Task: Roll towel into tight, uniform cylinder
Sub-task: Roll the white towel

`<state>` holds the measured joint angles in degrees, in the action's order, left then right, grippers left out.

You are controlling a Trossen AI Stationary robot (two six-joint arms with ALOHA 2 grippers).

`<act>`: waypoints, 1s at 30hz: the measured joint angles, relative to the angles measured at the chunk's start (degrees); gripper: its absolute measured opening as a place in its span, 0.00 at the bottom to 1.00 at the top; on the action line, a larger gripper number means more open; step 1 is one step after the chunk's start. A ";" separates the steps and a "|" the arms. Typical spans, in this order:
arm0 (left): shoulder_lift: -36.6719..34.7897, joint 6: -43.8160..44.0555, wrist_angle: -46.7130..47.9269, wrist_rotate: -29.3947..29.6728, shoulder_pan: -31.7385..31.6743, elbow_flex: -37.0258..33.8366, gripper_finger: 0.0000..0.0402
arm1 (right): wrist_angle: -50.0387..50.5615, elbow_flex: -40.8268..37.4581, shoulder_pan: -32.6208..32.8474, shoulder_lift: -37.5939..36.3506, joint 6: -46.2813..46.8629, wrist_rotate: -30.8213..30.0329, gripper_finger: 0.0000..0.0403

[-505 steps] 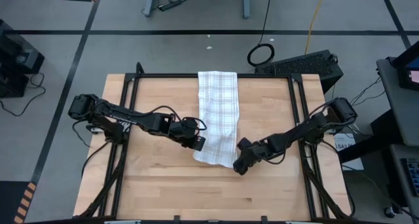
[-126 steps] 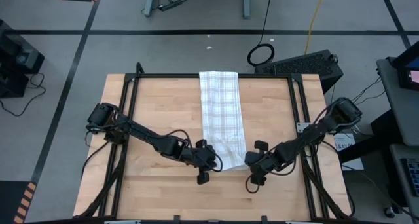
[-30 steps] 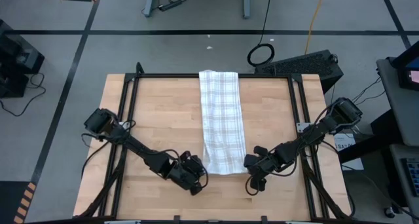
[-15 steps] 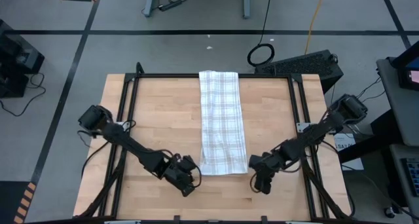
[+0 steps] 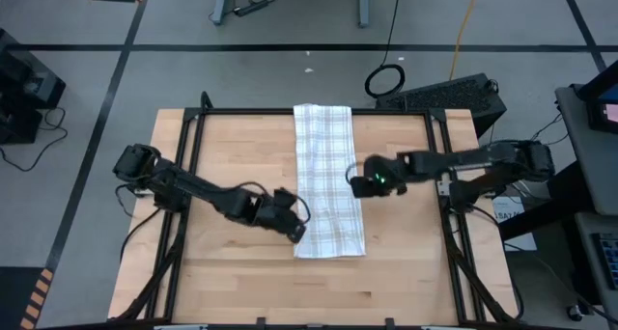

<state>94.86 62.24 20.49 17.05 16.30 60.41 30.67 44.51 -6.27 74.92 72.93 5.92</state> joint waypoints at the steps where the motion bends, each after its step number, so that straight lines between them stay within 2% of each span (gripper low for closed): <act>1: -0.11 1.19 -0.02 -0.46 -0.86 0.04 0.41 | -0.42 0.00 -2.42 0.94 -1.99 1.79 0.29; 6: -1.95 4.75 -0.93 -2.08 -2.82 0.06 0.41 | -5.62 0.00 -11.63 6.46 -10.20 10.18 0.29; 13: -3.22 5.00 0.49 -2.96 -2.83 0.04 0.41 | -12.38 0.00 -15.31 13.95 -13.92 15.94 0.29; 21: -3.20 4.96 6.92 -4.09 -2.86 0.02 0.41 | -12.40 -0.05 -13.85 16.49 -14.52 12.16 0.29; 30: -3.20 4.44 9.45 -3.51 -3.59 0.02 0.41 | -14.68 -0.04 -13.10 19.56 -14.90 11.35 0.29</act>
<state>91.66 66.67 29.94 13.55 12.71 60.42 15.99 44.48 -19.37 94.48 58.03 17.28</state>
